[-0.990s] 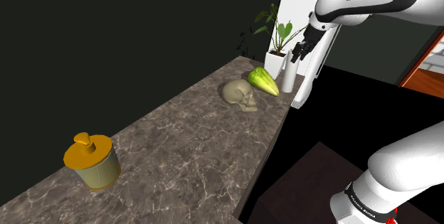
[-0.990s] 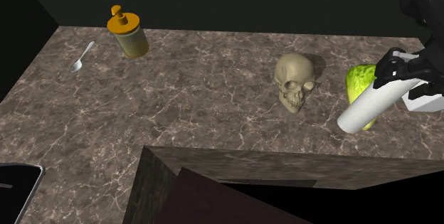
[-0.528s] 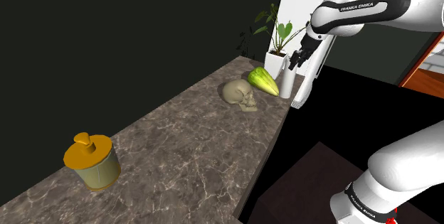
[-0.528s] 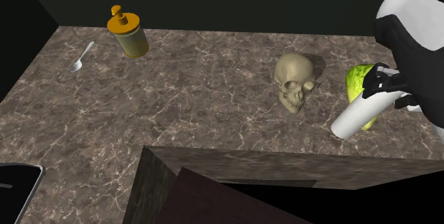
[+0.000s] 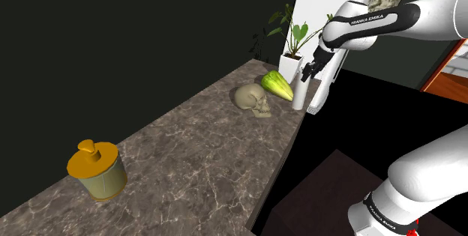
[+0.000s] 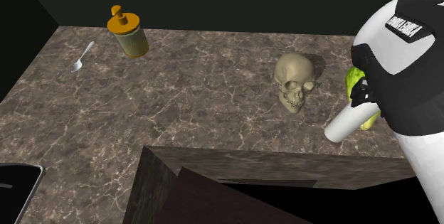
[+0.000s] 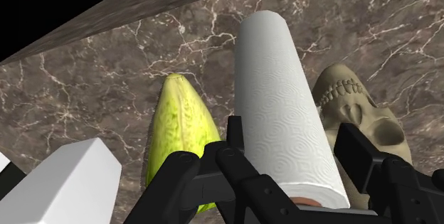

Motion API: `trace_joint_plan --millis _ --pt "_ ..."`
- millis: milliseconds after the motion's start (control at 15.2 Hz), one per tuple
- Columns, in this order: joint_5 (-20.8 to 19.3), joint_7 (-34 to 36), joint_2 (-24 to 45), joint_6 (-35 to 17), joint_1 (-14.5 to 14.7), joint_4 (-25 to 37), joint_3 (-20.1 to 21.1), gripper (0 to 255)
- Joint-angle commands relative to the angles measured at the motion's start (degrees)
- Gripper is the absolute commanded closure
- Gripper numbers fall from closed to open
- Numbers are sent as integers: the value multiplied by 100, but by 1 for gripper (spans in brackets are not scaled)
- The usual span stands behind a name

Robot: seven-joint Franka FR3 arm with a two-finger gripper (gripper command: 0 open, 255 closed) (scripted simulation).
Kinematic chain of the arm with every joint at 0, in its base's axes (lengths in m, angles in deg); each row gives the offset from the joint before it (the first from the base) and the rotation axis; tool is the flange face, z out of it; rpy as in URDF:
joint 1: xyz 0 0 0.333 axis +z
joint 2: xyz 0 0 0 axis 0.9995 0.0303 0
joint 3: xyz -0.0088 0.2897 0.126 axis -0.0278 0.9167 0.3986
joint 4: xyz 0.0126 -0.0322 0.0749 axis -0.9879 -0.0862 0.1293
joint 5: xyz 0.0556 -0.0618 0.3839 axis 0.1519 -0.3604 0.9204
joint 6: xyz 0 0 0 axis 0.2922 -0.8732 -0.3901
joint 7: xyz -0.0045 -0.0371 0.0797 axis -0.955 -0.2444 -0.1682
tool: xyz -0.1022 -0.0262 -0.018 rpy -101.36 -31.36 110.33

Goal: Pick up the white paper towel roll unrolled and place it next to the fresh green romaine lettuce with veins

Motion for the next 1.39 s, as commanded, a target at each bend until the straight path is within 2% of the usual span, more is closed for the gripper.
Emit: trace_joint_plan --millis 0,594,1122,1188,1320 --pt "17 -26 56 -155 2 -96 -6 255" --pt "105 -129 357 -858 23 -502 -14 255" --pt "105 -129 357 -858 23 -502 -14 255" --pt "105 -129 357 -858 23 -502 -14 0" --pt "105 -129 357 -858 23 -502 -14 0"
